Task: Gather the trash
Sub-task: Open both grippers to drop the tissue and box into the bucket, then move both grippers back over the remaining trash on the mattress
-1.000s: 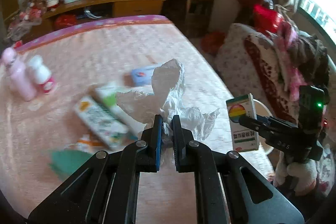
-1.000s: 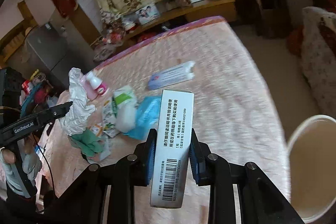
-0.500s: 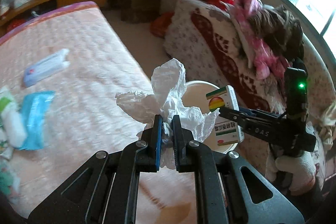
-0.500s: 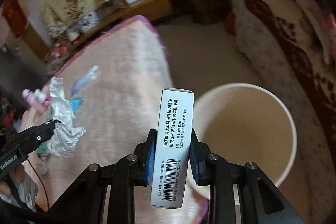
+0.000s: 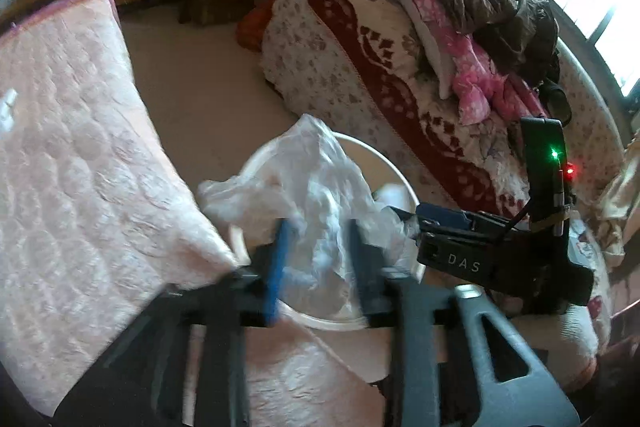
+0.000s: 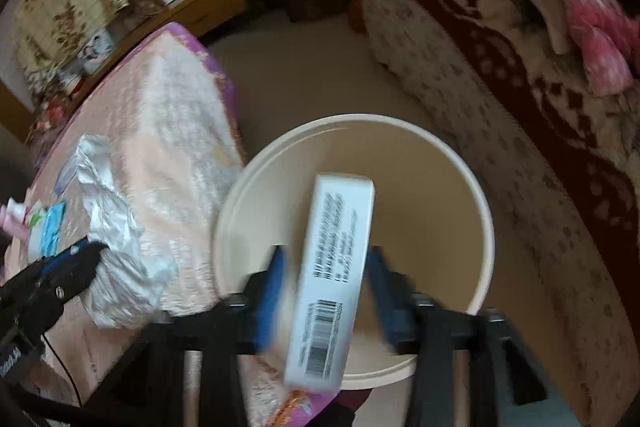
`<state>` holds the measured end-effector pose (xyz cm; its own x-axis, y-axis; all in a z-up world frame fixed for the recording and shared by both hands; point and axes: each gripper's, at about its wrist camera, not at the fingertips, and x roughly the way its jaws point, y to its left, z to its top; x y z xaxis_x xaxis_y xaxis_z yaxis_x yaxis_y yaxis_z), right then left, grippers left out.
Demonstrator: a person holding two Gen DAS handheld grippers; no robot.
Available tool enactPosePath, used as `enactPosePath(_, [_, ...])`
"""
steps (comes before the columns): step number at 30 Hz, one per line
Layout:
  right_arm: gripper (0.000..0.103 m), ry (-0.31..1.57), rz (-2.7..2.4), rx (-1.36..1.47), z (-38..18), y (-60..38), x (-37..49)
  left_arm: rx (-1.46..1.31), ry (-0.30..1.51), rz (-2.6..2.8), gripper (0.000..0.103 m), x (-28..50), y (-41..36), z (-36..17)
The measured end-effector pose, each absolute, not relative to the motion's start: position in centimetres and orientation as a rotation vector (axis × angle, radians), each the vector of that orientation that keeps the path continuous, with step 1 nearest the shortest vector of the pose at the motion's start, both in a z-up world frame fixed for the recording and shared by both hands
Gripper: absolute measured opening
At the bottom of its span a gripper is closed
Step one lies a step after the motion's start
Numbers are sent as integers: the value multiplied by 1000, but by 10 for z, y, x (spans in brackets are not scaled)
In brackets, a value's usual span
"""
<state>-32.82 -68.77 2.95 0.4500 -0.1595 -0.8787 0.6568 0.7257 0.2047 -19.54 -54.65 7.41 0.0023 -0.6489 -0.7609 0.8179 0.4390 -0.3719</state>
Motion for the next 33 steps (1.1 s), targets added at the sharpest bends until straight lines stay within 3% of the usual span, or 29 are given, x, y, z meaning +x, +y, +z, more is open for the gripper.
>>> enactPosePath(1, [54,980,-552,570,30,-688,-330,181,1064,-1165,53,-195,-545,73])
enactPosePath(2, [54,982,-555,563,30,-688,-331,169,1064,-1160,54,-194,-543,73])
enactPosePath(19, [55,946,-448,472,55,-631,-302,252,902,-934,54,-182,-466,98])
enactPosePath(22, [62,938,-418,441,65,-612,-291,243,885,-893,54,-177,-443,105])
enactPosePath(33, [70,884,-280,346,92,-534,-255,215,818,-722,54,-160,-345,125])
